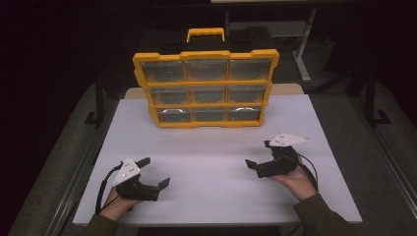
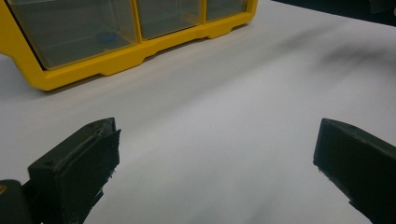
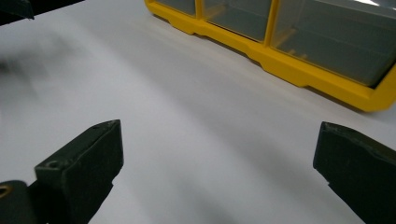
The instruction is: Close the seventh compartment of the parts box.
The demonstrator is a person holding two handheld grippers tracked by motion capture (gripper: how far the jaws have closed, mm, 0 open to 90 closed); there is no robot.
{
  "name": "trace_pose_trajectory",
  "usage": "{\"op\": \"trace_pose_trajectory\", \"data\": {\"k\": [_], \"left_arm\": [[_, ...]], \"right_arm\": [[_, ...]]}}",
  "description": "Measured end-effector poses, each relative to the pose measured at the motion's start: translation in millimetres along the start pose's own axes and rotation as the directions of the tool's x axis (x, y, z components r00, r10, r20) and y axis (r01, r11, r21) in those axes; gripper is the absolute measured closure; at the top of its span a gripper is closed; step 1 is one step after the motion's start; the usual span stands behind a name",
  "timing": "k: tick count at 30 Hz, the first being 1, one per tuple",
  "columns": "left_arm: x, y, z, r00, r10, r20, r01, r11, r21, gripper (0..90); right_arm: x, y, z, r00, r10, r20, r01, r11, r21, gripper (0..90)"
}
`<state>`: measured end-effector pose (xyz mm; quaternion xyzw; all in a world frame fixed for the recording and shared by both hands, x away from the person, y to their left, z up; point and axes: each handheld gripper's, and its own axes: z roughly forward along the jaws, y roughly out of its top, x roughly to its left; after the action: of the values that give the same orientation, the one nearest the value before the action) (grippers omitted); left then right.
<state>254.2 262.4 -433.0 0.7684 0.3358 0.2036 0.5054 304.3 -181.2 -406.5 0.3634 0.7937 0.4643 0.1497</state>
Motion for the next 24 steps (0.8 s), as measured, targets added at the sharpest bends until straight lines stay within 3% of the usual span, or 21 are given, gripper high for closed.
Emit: {"op": "trace_pose_trajectory", "data": {"k": [12,17,24], "left_arm": [[0.1,-0.5,0.1,1.0000,0.007,0.001,-0.007,1.0000,0.006,0.0],[0.0,-0.6,0.2,1.0000,0.010,0.002,-0.010,0.9999,0.011,0.0],[0.4,-0.9,0.3,0.9999,0.013,0.003,-0.013,0.9998,0.013,0.0]], "right_arm": [[-8.3,-31.3,-28.8,0.9965,0.044,0.071,-0.042,0.999,-0.031,0.5],[-9.6,-42.8,-37.8,0.9948,0.040,0.094,-0.036,0.998,-0.044,0.5],[-10.0,-56.1,-47.6,0.9932,0.060,0.100,-0.053,0.996,-0.072,0.6]]}}
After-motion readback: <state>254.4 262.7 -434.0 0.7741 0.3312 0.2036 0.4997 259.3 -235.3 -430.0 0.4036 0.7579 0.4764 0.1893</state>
